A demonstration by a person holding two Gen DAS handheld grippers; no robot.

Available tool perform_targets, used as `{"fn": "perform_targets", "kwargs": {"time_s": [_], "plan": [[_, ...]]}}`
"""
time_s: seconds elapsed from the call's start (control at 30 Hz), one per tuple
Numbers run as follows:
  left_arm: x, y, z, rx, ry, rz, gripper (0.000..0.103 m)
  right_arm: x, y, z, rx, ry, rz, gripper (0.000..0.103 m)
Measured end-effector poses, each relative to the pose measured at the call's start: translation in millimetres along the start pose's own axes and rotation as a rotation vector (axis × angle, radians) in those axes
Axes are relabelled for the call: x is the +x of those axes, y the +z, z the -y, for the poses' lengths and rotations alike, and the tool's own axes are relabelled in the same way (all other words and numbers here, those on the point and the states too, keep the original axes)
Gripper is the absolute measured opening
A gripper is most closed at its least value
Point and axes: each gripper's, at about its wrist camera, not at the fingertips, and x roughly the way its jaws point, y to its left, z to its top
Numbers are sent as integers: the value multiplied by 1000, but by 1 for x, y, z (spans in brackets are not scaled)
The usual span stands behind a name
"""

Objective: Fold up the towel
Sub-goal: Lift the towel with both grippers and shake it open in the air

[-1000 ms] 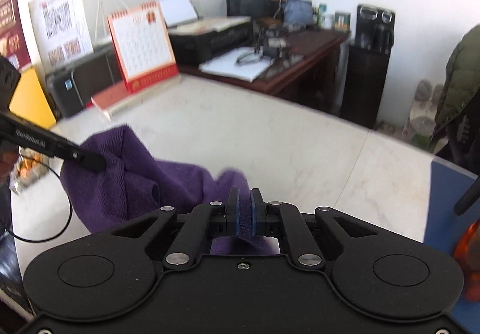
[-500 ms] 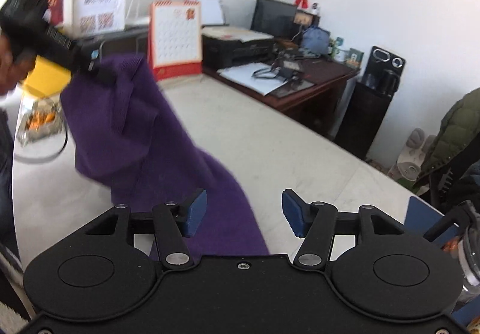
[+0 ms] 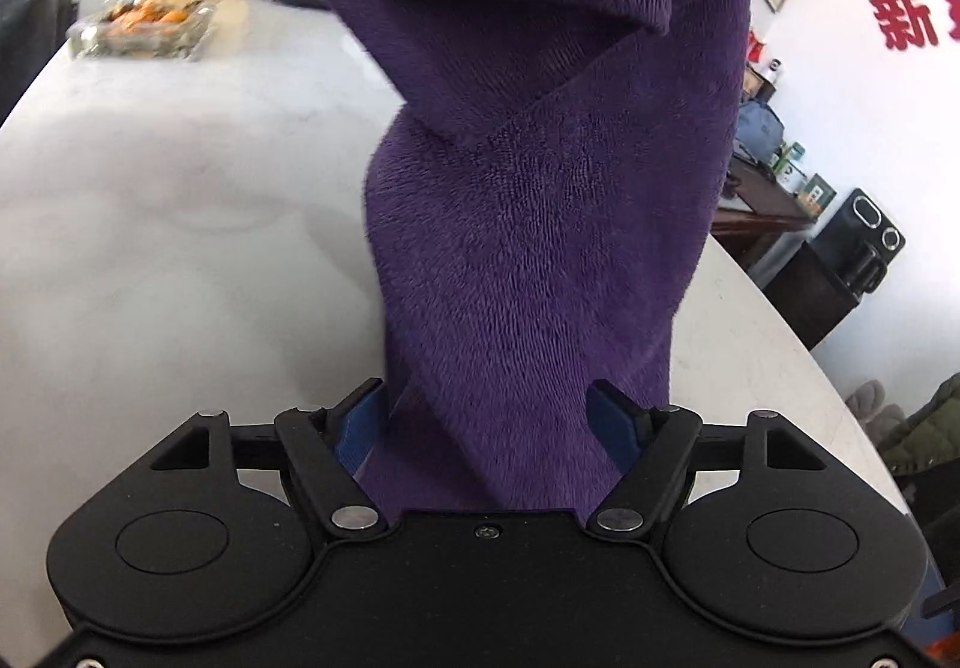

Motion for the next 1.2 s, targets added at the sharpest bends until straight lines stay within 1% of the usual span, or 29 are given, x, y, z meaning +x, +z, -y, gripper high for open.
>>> {"fn": "perform_targets", "kwargs": {"time_s": [0.03,0.07,0.1,0.13,0.17,0.2,0.23,0.27,0.3,0.4,0.53,0.6,0.73,0.77,0.8,0.83,0.87,0.9,0.93,1.1,1.2], "plan": [[-1,-1,-1,-4,7,0,9,2,2,7,49,0,5,50],[-2,-2,-3,-8,15,0,9,2,2,14,103,-1,7,46],[-2,-3,-5,-14,22,-1,9,2,1,22,150,-5,6,35],[-2,-6,-7,-25,26,-4,9,1,0,30,203,-12,10,30],[-2,-8,-10,-36,31,-8,9,-1,-3,38,242,-20,18,29],[-2,-10,-13,-46,36,-11,9,-4,-5,43,267,-26,25,24],[-2,-13,-16,-57,40,-15,9,-9,-7,50,301,-31,37,16],[-2,-14,-18,-69,44,-18,9,-14,-8,58,342,-35,54,12],[-3,-15,-18,-80,48,-21,9,-18,-9,64,366,-40,64,4],[-6,-21,-23,-91,53,-23,9,-32,-9,84,428,-69,117,2],[-9,-30,-25,-74,16,-31,8,-63,-4,108,467,-122,210,2],[-10,-34,-25,-62,-6,-37,8,-85,0,117,458,-146,257,2],[-13,-43,-26,-38,-50,-48,9,-120,11,119,396,-169,291,2],[-12,-46,-21,-16,-64,-53,10,-128,16,116,376,-170,294,2],[-9,-52,-7,41,-84,-63,10,-134,21,114,354,-172,295,2],[-5,-62,4,105,-111,-72,18,-141,26,111,333,-174,295,2],[0,-74,15,175,-132,-86,24,-147,32,110,319,-175,295,2],[7,-86,27,247,-136,-101,34,-151,36,107,309,-176,295,2],[13,-99,37,315,-125,-109,38,-153,41,104,302,-176,294,2],[50,-151,73,605,-6,-100,38,-163,61,90,264,-171,283,2],[65,-166,76,694,62,-37,38,-172,67,81,252,-172,269,2]]}}
